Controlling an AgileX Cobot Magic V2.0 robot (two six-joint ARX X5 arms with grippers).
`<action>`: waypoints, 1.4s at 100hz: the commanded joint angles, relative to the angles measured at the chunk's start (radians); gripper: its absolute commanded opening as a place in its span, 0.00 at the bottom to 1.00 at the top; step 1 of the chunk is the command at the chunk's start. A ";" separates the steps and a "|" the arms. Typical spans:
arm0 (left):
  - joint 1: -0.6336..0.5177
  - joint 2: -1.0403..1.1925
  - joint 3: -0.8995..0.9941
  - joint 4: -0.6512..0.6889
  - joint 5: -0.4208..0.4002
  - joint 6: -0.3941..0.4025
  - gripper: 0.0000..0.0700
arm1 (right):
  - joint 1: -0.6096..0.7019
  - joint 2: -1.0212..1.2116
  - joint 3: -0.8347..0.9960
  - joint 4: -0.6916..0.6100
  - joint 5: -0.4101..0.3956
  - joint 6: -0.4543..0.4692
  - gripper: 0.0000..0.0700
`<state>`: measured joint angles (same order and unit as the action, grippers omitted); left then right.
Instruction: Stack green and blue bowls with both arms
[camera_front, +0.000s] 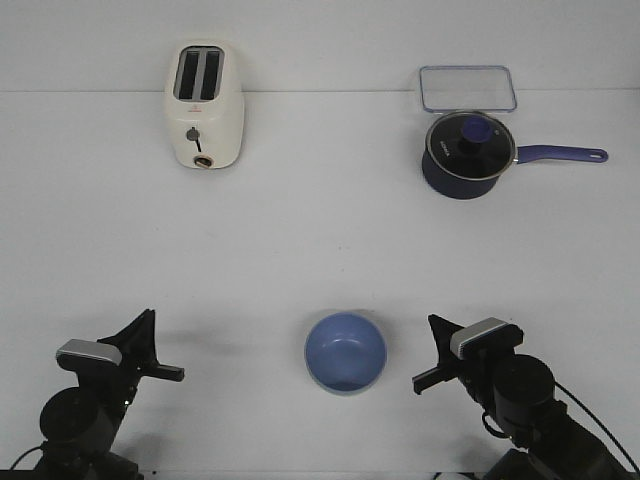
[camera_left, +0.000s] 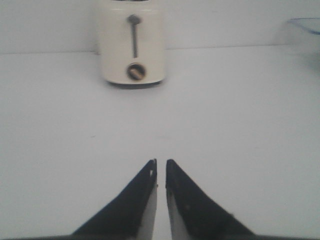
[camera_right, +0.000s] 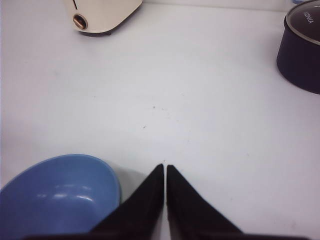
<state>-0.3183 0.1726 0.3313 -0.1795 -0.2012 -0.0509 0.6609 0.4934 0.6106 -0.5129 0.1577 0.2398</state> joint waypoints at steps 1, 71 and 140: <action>0.109 -0.047 -0.077 0.082 0.017 0.054 0.02 | 0.009 0.003 0.005 0.011 0.000 0.009 0.01; 0.286 -0.170 -0.317 0.211 0.031 0.062 0.02 | 0.008 0.003 0.005 0.011 0.000 0.009 0.01; 0.285 -0.169 -0.317 0.211 0.031 0.062 0.02 | -0.124 -0.073 -0.039 0.079 0.034 -0.181 0.01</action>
<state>-0.0349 0.0044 0.0341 0.0181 -0.1764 -0.0044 0.6052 0.4549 0.5991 -0.4881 0.1928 0.1642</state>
